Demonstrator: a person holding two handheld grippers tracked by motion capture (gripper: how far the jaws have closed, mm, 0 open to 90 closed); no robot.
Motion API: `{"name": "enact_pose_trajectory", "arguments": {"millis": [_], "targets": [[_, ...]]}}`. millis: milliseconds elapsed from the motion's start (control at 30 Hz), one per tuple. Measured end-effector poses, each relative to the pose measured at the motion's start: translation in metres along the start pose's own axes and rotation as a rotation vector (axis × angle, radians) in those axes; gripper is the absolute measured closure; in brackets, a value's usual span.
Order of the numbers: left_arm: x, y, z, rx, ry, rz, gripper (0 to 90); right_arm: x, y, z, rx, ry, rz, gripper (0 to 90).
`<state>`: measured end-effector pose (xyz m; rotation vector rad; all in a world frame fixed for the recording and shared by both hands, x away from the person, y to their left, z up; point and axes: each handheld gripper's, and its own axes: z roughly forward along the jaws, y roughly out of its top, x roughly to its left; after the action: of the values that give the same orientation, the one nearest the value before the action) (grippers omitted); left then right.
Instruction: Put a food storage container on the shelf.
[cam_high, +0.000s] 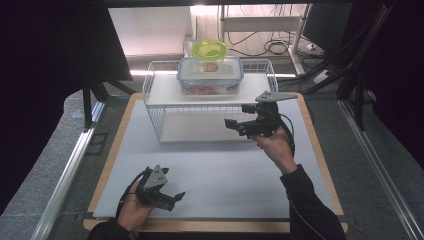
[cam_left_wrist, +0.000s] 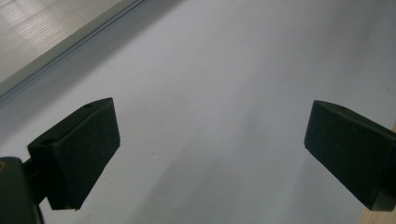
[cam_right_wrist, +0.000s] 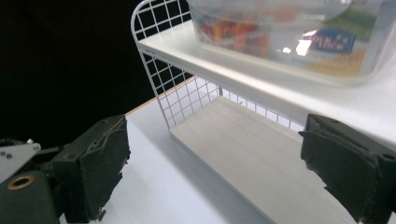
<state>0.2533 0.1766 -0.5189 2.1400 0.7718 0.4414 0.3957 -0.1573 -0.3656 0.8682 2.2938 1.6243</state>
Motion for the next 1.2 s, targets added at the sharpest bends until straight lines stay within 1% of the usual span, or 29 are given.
{"name": "enact_pose_trajectory", "arguments": {"millis": [100, 200, 233, 300, 367, 467, 667, 800, 933, 1133, 1200], "targets": [[0.000, 0.000, 0.001, 0.004, -0.012, -0.007, 3.2, 0.000, -0.009, -0.001, -0.005, -0.003, -0.001, 7.8], [-0.001, -0.001, 0.002, 0.012, -0.016, -0.005, 3.2, -0.001, -0.020, -0.002, -0.004, -0.005, 0.001, 7.3], [-0.001, -0.001, 0.002, 0.013, -0.018, -0.005, 3.2, -0.001, -0.023, -0.001, 0.007, -0.011, -0.003, 6.9], [-0.001, -0.001, 0.002, 0.014, -0.020, -0.005, 3.2, 0.000, -0.028, -0.001, 0.045, -0.032, -0.030, 5.1], [-0.002, -0.001, 0.003, 0.015, -0.020, -0.003, 3.2, 0.001, -0.032, -0.001, 0.047, -0.042, -0.047, 4.5], [-0.002, -0.001, 0.002, 0.015, -0.017, -0.002, 3.3, 0.003, -0.038, -0.002, 0.049, -0.029, -0.055, 3.4], [-0.002, -0.001, 0.002, 0.015, -0.012, 0.006, 3.3, 0.014, -0.052, -0.002, 0.073, -0.034, -0.104, 1.2], [-0.002, -0.001, 0.002, 0.013, -0.010, 0.006, 3.3, 0.021, -0.061, 0.000, 0.085, -0.036, -0.111, 0.7], [-0.002, -0.001, 0.001, 0.012, -0.008, 0.006, 3.3, 0.027, -0.071, 0.000, 0.103, -0.046, -0.135, 0.6], [-0.002, -0.001, 0.002, 0.015, -0.008, 0.008, 3.3, 0.028, -0.082, -0.006, 0.081, -0.053, -0.116, 0.6], [-0.002, -0.001, 0.002, 0.017, -0.008, 0.007, 3.3, 0.028, -0.086, -0.007, 0.082, -0.062, -0.118, 0.6]]}}
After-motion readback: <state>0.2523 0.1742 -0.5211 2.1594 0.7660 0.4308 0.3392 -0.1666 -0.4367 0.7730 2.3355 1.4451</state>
